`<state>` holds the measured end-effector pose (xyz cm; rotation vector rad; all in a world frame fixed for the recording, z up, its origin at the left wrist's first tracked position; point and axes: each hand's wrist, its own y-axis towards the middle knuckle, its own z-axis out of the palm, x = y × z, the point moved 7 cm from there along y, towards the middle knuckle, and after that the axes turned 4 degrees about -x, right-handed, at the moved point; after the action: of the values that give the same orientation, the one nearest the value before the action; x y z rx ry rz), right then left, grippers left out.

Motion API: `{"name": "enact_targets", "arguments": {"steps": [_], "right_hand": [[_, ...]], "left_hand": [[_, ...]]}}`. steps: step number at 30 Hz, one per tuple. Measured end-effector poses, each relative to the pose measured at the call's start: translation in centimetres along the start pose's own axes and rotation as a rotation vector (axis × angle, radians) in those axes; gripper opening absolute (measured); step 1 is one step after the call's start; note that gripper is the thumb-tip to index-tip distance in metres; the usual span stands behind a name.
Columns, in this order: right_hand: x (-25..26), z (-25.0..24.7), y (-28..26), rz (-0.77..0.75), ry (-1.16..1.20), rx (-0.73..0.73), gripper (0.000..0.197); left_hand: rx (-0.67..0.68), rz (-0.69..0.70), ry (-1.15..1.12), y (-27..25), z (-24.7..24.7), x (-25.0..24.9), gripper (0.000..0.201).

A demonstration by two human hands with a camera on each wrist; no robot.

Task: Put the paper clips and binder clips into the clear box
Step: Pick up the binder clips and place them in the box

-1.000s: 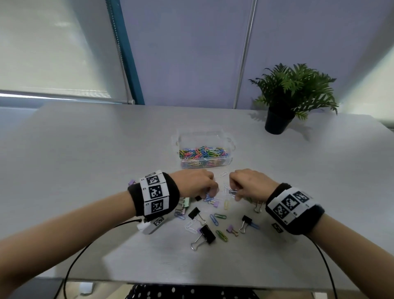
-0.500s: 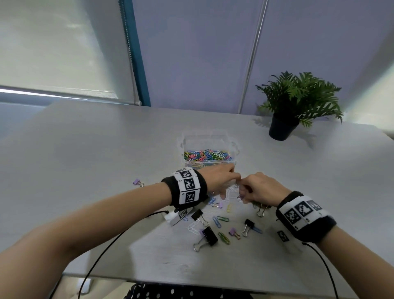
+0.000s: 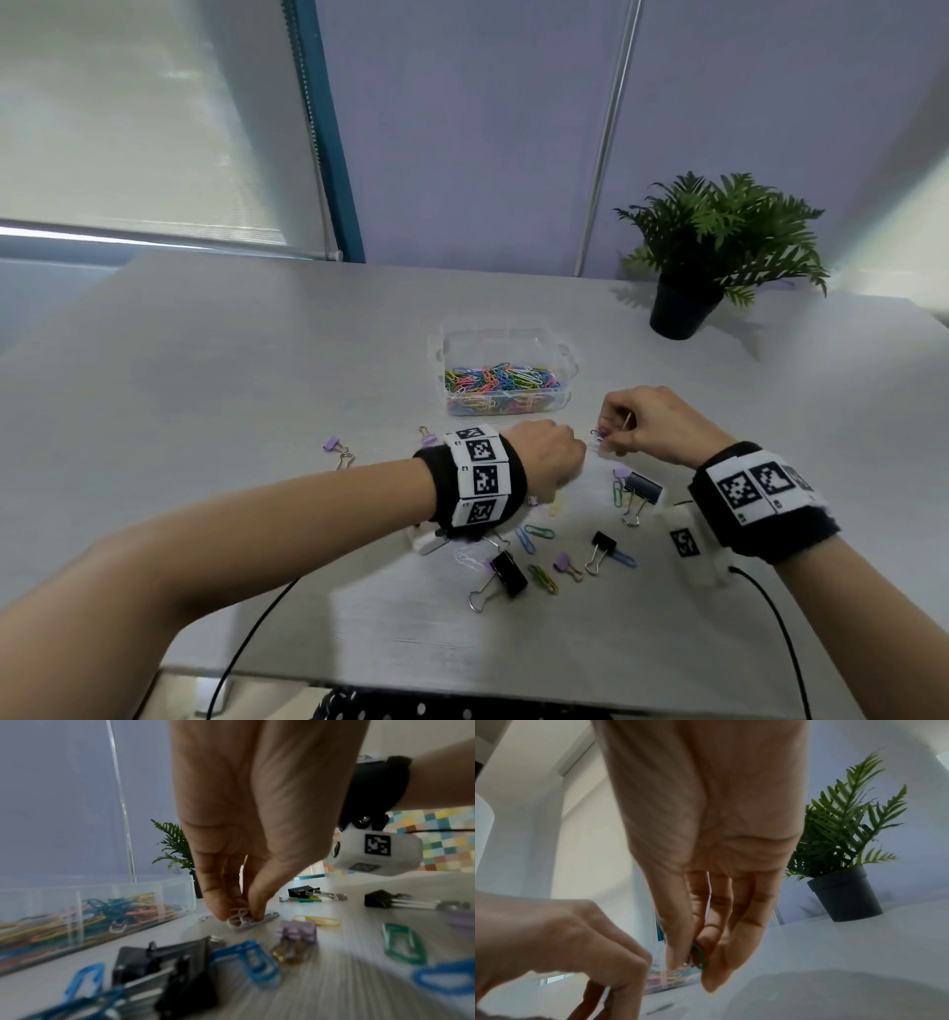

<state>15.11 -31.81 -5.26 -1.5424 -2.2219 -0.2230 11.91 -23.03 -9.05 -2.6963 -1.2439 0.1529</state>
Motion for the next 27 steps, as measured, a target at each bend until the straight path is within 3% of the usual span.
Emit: {"name": "enact_targets", "arguments": {"steps": [4, 12, 17, 21, 23, 27], "right_hand": [[0.3, 0.2, 0.6, 0.028, 0.172, -0.018, 0.024], [3.7, -2.7, 6.1, -0.049, 0.395, -0.230, 0.013], [5.9, -0.5, 8.6, -0.048, 0.244, -0.139, 0.012], [7.1, 0.0, 6.3, -0.192, -0.045, -0.213, 0.013], [7.8, 0.8, 4.7, -0.281, -0.100, -0.189, 0.011], [9.3, 4.8, 3.1, -0.364, -0.118, 0.112, 0.018]], "left_hand": [[-0.026, -0.081, -0.239, -0.5, -1.6, 2.3, 0.016], [-0.302, -0.294, -0.385, -2.9, -8.3, 11.9, 0.013], [-0.298, -0.383, -0.375, -2.8, -7.5, 13.6, 0.017], [-0.347, -0.282, -0.297, -4.3, -7.1, 12.0, 0.017], [-0.317, -0.230, -0.280, -5.4, -6.2, 10.8, 0.016], [-0.059, -0.225, -0.266, -6.6, -2.4, 8.9, 0.012]]}}
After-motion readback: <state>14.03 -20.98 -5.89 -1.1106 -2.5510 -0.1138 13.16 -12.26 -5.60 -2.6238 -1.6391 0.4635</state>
